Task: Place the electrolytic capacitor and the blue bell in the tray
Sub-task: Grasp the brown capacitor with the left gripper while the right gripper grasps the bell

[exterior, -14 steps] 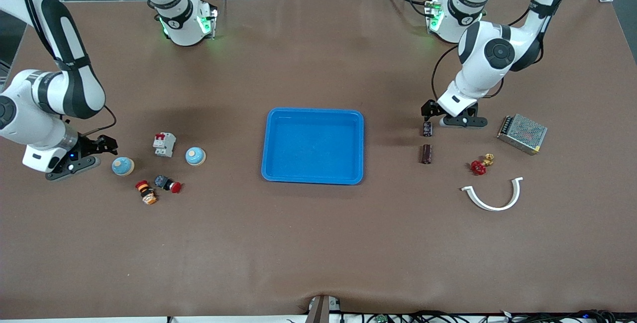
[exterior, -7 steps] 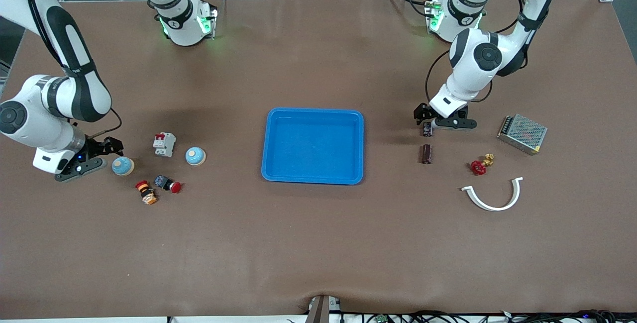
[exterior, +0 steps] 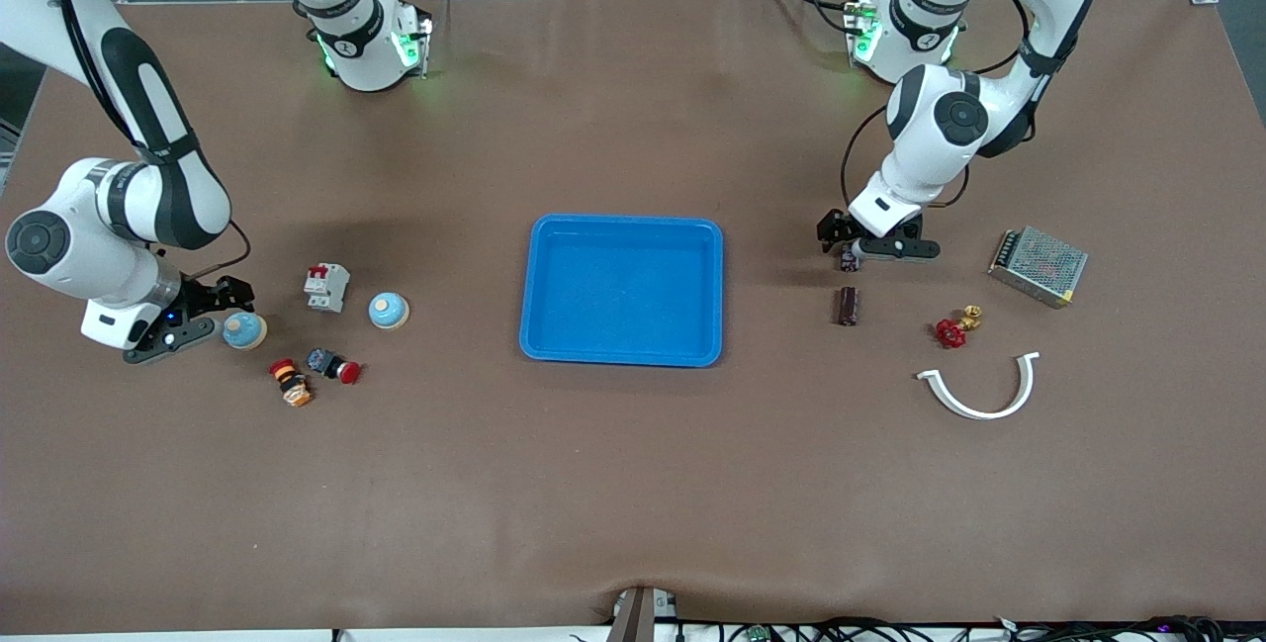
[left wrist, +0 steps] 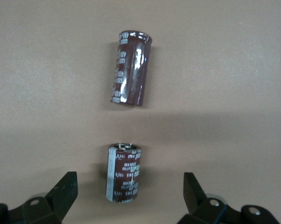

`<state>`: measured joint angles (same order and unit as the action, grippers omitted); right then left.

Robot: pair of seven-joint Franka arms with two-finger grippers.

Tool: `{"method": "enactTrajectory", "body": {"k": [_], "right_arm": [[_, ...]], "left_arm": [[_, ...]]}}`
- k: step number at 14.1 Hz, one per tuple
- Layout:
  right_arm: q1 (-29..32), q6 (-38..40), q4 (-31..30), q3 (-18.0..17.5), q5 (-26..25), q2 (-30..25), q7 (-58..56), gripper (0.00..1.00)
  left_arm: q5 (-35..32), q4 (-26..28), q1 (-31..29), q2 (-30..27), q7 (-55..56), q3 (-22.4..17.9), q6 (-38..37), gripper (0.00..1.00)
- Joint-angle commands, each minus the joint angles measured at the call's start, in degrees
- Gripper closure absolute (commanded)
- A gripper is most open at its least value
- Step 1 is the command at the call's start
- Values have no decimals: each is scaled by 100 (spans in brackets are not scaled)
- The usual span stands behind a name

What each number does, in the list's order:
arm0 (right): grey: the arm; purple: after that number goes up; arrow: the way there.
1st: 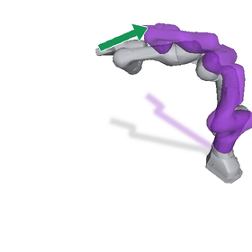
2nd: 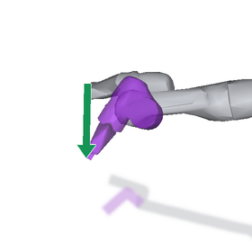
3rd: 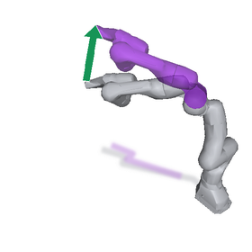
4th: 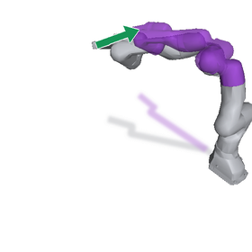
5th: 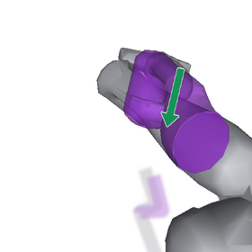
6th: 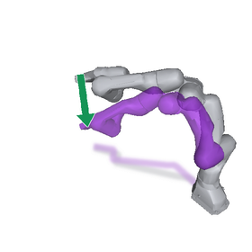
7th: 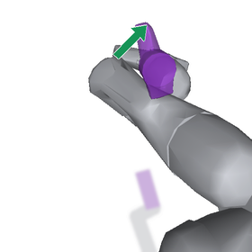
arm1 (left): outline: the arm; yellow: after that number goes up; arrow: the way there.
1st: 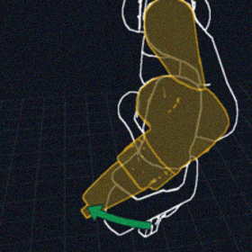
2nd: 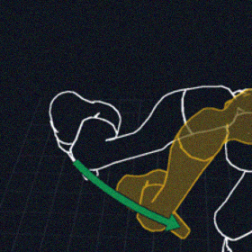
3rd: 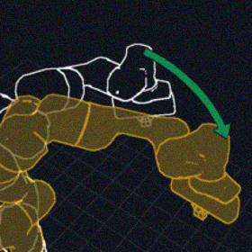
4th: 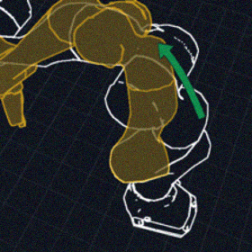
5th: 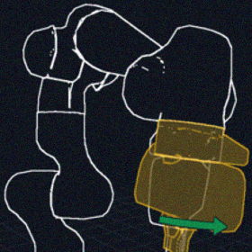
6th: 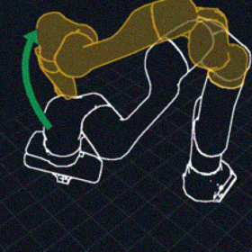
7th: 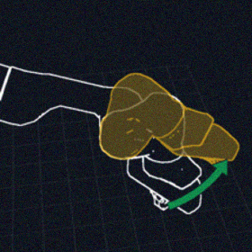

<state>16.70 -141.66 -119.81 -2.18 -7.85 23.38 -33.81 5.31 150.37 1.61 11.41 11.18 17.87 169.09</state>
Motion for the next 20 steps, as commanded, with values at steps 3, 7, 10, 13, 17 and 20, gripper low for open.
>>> {"method": "enactTrajectory", "body": {"k": [3, 7, 10, 13, 17, 20], "right_arm": [[185, -134, 1, -99, -67, 141, -64, 0], [202, -178, 19, -99, -68, 237, -64, 0], [202, -309, 36, -99, -68, 334, -64, 0], [193, -424, 54, -99, -68, 448, -64, 0], [193, -547, 89, -99, -68, 580, -64, 0], [193, -556, 116, -99, -68, 650, -64, 0]], "left_arm": [[85, 10, -2, 265, -133, 32, 379, 0], [-292, 1, -37, 292, -151, -3, 379, 0], [-775, -43, -108, 344, -151, -21, 379, 0], [-794, -104, -117, 415, -151, -29, 379, 0], [-838, -166, -117, 521, -151, -134, 379, 0], [-996, -166, -117, 521, -151, -231, 379, 0]]}}
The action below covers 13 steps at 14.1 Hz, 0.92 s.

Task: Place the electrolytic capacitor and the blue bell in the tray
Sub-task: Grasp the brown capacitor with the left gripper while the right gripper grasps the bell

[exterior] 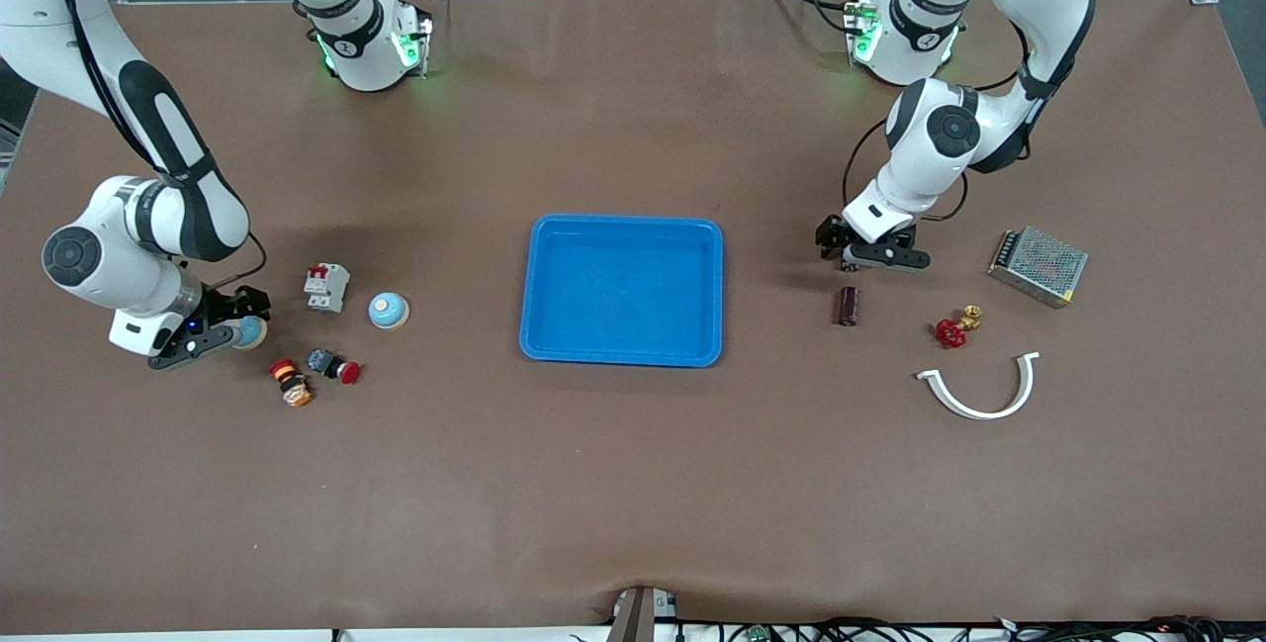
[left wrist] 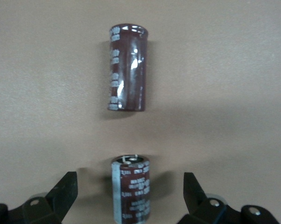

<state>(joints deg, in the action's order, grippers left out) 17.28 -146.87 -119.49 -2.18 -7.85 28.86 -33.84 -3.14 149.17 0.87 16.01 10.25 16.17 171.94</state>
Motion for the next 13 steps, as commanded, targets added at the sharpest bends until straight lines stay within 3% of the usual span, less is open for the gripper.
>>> {"method": "enactTrajectory", "body": {"k": [1, 13], "right_arm": [[135, -52, 110, -107, -68, 128, -52, 0], [144, -202, 146, -99, -68, 269, -61, 0]], "left_arm": [[-152, -46, -34, 60, -58, -61, 95, 0], [-187, -19, 45, -10, 284, -52, 86, 0]]}}
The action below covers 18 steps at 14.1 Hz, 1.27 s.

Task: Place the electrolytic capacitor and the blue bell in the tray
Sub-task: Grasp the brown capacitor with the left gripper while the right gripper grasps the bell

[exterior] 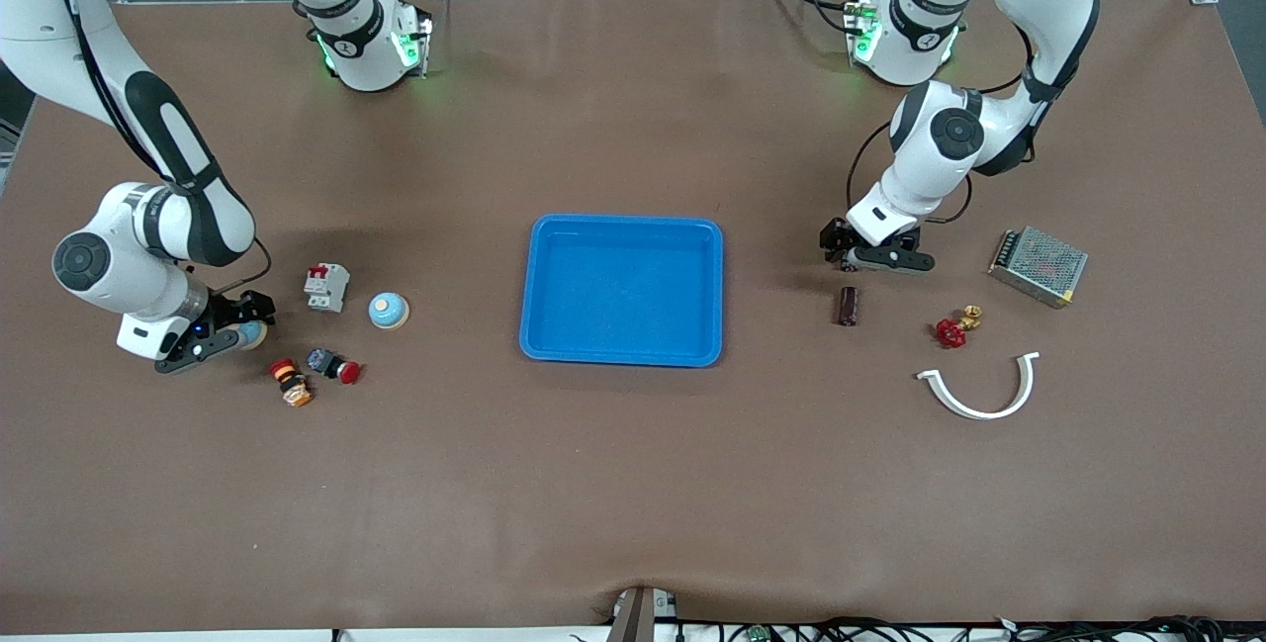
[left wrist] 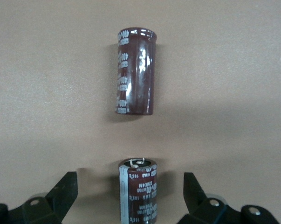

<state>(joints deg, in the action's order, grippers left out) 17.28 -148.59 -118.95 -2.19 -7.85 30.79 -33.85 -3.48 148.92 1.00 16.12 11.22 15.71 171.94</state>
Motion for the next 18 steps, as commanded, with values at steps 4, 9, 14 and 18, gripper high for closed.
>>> {"method": "enactTrajectory", "body": {"k": [4, 9, 14, 18], "right_arm": [[135, -65, 100, -97, -68, 94, -60, 0], [135, -65, 144, -106, -68, 138, -60, 21], [135, -65, 161, -106, -68, 147, -51, 50], [100, 22, 188, -132, -59, 112, 1, 50]], "left_arm": [[-153, 14, 119, -30, 311, -7, 77, 0], [-153, 41, 111, -65, 311, -7, 50, 100], [-153, -3, 119, -118, 1194, -7, -169, 100], [-153, -143, 286, -434, 2716, 28, -800, 100]]}}
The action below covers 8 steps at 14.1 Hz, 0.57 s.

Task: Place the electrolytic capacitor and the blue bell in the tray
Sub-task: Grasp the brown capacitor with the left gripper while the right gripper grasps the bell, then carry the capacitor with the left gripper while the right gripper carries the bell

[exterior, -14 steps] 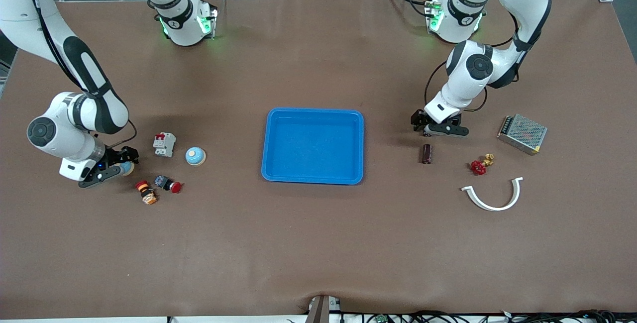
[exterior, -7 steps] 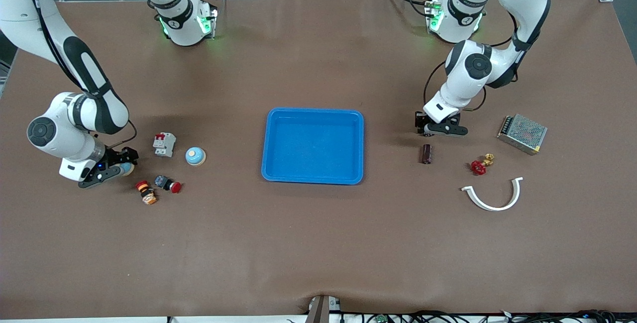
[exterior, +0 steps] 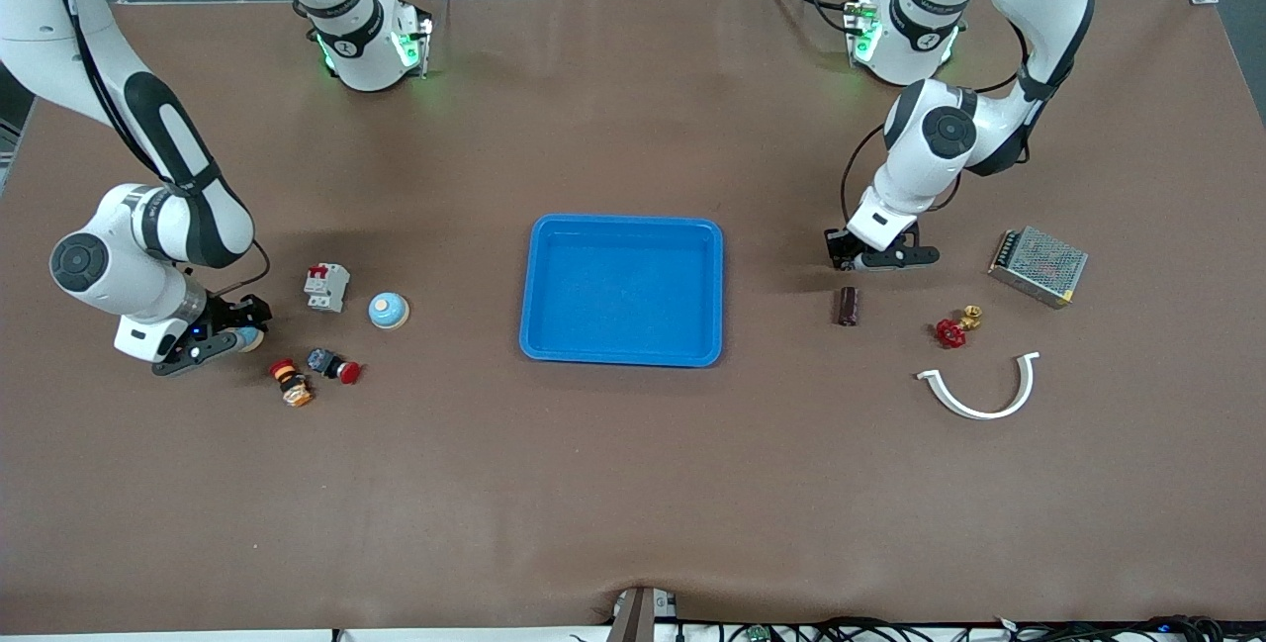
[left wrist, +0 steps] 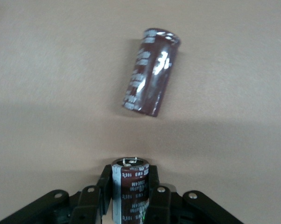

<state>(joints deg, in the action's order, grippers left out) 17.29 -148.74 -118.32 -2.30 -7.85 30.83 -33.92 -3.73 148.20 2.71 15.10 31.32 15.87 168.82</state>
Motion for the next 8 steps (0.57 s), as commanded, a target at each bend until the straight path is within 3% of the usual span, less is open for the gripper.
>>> {"method": "enactTrajectory", "body": {"k": [1, 5, 8], "right_arm": [[82, 64, 125, -139, -50, 56, 25, 50], [38, 1422, 519, -411, 379, -243, 340, 50], [-50, 2347, 845, -561, 442, -375, 771, 50]], "left_arm": [[-128, -202, 203, -393, 970, 13, -786, 100], [-128, -1036, 440, -490, 2664, 74, -2271, 100], [-136, -1564, 704, -473, 4061, 109, -2801, 100]]}}
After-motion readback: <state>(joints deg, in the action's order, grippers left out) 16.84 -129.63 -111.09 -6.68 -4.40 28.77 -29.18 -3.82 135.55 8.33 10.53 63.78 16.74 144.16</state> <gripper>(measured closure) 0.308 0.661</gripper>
